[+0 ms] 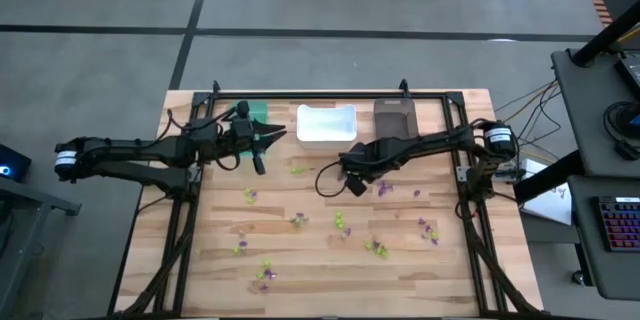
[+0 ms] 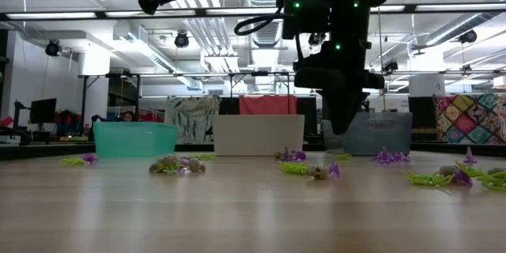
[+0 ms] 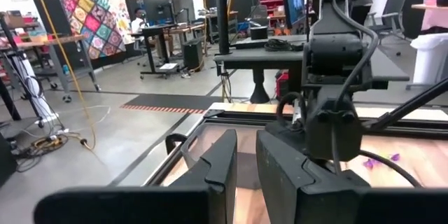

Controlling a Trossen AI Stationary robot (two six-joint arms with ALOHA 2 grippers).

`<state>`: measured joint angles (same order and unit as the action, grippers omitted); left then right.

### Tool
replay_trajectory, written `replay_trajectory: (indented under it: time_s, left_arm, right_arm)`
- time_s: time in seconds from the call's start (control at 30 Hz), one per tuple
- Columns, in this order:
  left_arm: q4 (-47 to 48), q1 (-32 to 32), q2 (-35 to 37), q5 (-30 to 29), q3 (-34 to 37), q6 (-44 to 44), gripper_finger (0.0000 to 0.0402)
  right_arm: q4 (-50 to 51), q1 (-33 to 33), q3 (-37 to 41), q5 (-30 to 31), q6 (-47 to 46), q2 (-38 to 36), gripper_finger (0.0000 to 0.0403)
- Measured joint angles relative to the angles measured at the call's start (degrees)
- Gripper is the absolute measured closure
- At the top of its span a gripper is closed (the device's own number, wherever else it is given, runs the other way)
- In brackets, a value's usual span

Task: Sort Halloween decoration
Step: Put the green spider toy into the black bin

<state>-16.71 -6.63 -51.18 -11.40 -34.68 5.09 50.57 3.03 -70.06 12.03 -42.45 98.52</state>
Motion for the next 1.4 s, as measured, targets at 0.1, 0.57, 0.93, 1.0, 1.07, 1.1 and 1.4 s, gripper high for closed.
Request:
replay_trajectory:
  time_s: [0.1,0.57,0.93,1.0,1.07,1.1,1.4]
  left_arm:
    - [0.0,0.0,0.0,0.0,0.0,-0.6,0.0364]
    - [-0.3,0.0,0.0,0.0,0.0,-1.2,0.0364]
    - [-0.3,0.0,0.0,0.0,0.0,-0.9,0.0364]
    - [-0.4,0.0,0.0,0.0,0.0,-0.9,0.0364]
    - [-0.4,0.0,0.0,0.0,0.0,-0.9,0.0364]
    - [-0.4,0.0,0.0,0.0,0.0,-0.9,0.0364]
    - [-0.4,0.0,0.0,0.0,0.0,-0.9,0.0364]
  right_arm:
    - [0.0,0.4,0.0,0.0,0.0,0.0,0.0324]
    - [-0.1,1.1,0.0,-0.2,2.6,4.3,0.0225]
    - [-1.9,1.6,0.0,1.1,6.0,5.2,0.0225]
    - [-1.8,1.6,0.0,1.1,6.1,5.3,0.0225]
    - [-2.2,1.6,0.3,1.1,6.2,5.3,0.0225]
    - [-2.4,1.6,0.5,1.1,6.3,5.5,0.0226]
    - [-5.7,1.6,3.8,1.3,9.4,5.4,0.0238]
